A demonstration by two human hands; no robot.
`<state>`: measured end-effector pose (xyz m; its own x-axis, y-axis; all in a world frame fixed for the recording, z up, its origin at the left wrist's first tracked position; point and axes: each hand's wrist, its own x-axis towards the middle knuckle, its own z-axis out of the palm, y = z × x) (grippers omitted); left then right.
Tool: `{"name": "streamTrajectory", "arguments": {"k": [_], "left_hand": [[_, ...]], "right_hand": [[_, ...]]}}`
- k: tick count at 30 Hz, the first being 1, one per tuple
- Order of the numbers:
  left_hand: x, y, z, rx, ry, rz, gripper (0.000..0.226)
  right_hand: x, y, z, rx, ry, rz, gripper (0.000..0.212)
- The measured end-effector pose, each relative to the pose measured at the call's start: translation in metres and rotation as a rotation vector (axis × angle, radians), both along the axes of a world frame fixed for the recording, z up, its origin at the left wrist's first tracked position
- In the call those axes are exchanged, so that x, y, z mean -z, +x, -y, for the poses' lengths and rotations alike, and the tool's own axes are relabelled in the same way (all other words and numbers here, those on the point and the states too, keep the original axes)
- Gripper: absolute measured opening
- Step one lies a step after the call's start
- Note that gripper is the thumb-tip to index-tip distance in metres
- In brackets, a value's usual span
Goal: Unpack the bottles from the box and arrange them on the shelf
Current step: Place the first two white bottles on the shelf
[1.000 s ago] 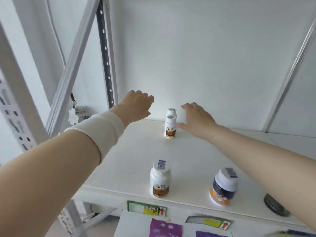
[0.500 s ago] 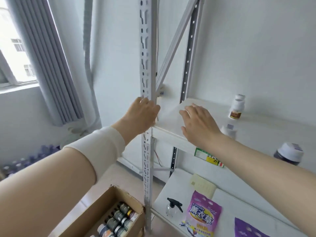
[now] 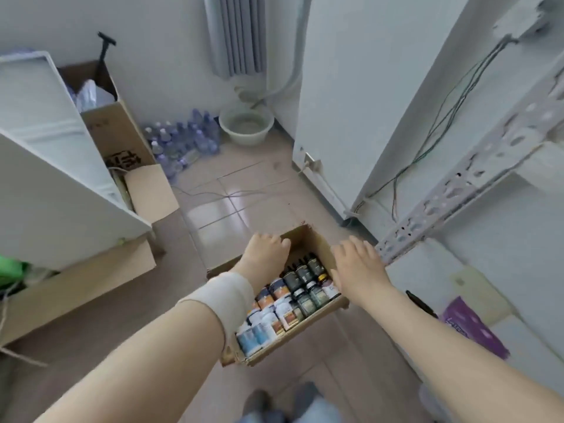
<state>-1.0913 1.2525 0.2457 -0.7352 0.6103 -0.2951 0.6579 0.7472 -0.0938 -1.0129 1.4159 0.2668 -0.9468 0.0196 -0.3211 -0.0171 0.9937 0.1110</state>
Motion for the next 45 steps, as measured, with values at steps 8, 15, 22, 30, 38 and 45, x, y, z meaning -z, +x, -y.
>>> {"name": "streamTrajectory", "arguments": {"k": [8,15,22,30,38,45], "left_hand": [[0.174,0.026,0.032,-0.805,0.087,0.65,0.045],[0.277,0.036,0.023,-1.387,0.36,0.862,0.058],[0.312,0.047,0.02,-1.579,0.471,0.867,0.058],[0.297,0.046,0.032,-1.724,0.784,1.006,0.036],[0.208,0.016,0.05,-1.323,0.959,0.86,0.022],[0.087,0.002,0.032,-0.861,1.117,0.857,0.021]], "right_hand": [[0.173,-0.029,0.018,-0.013,-0.194,0.412,0.042],[0.29,-0.054,0.03,0.199,-0.288,0.689,0.065],[0.339,-0.051,0.036,0.442,-0.415,0.781,0.076],[0.323,-0.049,0.03,0.607,-0.553,0.759,0.057],[0.218,-0.052,0.001,0.738,-0.774,0.456,0.063],[0.094,0.007,-0.011,0.95,-1.017,0.02,0.061]]}}
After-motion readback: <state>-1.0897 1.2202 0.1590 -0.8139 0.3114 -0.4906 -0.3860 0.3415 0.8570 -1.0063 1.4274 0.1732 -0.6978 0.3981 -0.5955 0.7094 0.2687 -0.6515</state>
